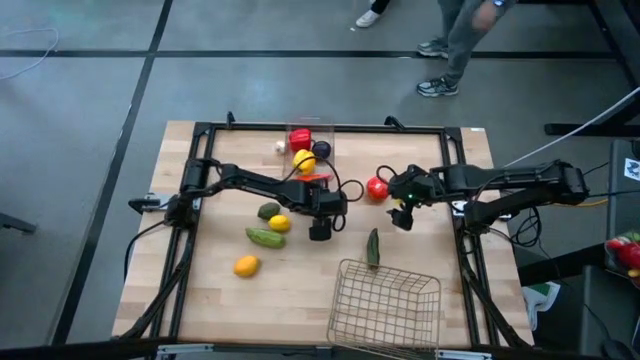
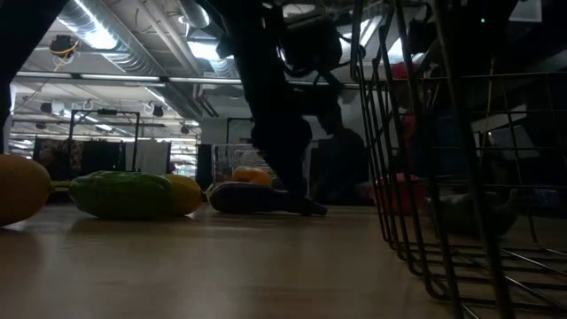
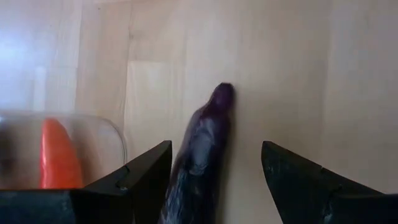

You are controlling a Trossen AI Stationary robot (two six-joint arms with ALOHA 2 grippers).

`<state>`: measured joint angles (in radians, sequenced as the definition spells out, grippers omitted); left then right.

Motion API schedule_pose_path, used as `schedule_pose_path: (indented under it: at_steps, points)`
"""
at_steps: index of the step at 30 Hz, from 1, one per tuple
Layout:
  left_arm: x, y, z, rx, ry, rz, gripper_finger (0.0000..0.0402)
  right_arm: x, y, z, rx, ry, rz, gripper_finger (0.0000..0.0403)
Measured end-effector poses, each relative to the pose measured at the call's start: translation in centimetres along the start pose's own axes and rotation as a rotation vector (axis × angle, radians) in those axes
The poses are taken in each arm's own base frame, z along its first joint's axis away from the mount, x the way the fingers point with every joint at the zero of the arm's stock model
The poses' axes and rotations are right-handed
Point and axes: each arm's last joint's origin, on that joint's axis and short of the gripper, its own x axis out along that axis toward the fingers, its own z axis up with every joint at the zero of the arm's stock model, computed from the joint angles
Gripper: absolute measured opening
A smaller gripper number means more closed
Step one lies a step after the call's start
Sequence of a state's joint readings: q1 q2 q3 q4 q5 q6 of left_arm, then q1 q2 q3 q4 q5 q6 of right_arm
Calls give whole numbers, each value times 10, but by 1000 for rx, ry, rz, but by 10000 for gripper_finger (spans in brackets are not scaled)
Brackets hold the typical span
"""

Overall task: Sort produce into baskets
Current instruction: Put the purple eggplant into the transparent bin

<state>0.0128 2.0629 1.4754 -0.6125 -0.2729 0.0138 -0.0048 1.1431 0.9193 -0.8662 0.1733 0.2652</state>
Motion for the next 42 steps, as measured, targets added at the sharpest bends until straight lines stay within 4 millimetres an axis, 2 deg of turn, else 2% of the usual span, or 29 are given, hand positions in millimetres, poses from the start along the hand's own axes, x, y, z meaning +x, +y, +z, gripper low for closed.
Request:
schedule_pose_path:
  at_steps: [10, 21, 32, 42]
  points:
    - [14, -2, 1, 7, 0, 50, 244, 14, 0, -9, 0, 4, -1, 367]
    - [17, 3, -1, 16, 13, 48, 243, 17, 0, -11, -1, 16, 4, 367]
    - [18, 3, -1, 21, 19, 32, 181, 17, 0, -11, -1, 17, 3, 367]
    - [17, 0, -2, 37, 25, 0, 142, 17, 0, -11, -2, 17, 4, 367]
